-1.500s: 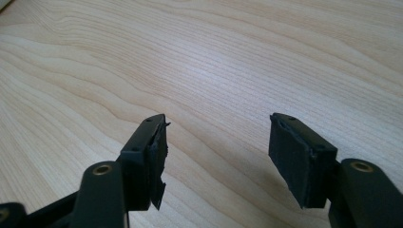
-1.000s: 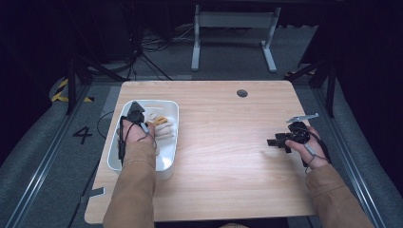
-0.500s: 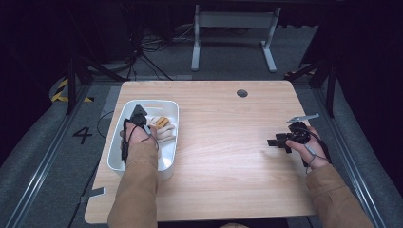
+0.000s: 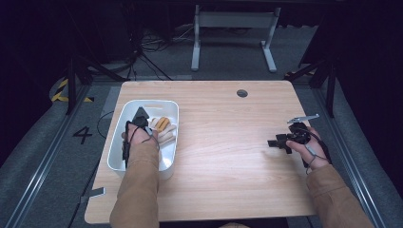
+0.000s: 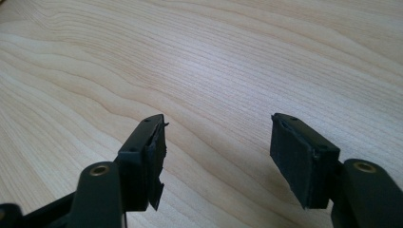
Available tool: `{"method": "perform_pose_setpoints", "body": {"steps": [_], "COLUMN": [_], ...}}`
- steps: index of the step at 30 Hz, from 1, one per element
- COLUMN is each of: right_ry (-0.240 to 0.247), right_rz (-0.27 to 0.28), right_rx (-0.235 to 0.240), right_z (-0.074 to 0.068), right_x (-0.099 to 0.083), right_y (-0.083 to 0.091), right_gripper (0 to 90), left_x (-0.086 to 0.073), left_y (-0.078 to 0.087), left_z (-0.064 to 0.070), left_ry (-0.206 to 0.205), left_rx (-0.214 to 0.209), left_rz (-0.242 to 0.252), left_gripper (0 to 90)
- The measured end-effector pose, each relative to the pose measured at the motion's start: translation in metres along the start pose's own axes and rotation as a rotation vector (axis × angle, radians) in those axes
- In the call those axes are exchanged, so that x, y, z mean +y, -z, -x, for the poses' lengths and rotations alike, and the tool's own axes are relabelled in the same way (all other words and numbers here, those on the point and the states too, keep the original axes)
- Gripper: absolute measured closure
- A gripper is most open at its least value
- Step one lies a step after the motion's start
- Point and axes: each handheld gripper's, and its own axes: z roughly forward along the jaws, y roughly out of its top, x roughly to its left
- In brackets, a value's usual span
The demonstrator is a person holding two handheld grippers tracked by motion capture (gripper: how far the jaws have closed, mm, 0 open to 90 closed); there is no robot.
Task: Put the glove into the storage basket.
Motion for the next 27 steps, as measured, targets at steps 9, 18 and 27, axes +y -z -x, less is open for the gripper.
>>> {"method": "perform_pose_setpoints", "body": {"steps": [9,18,27], "right_ry": [0.0,-0.001,-0.003], "right_rz": [-0.002,-0.003,-0.001], "right_rx": [-0.001,-0.002,-0.002], "right_z": [0.001,0.001,0.001], "right_x": [-0.001,-0.001,-0.001], "right_y": [0.0,0.0,0.0], "right_gripper": [37.1,37.0,36.8], "left_x": [0.0,0.0,0.001], "left_y": [-0.004,-0.002,0.003], "left_z": [0.001,0.007,0.015], "left_ry": [-0.004,0.032,0.031], "left_rx": [0.015,0.02,0.033], "left_rz": [-0.007,-0.014,-0.009], "left_gripper": [70.0,38.9,21.9]}}
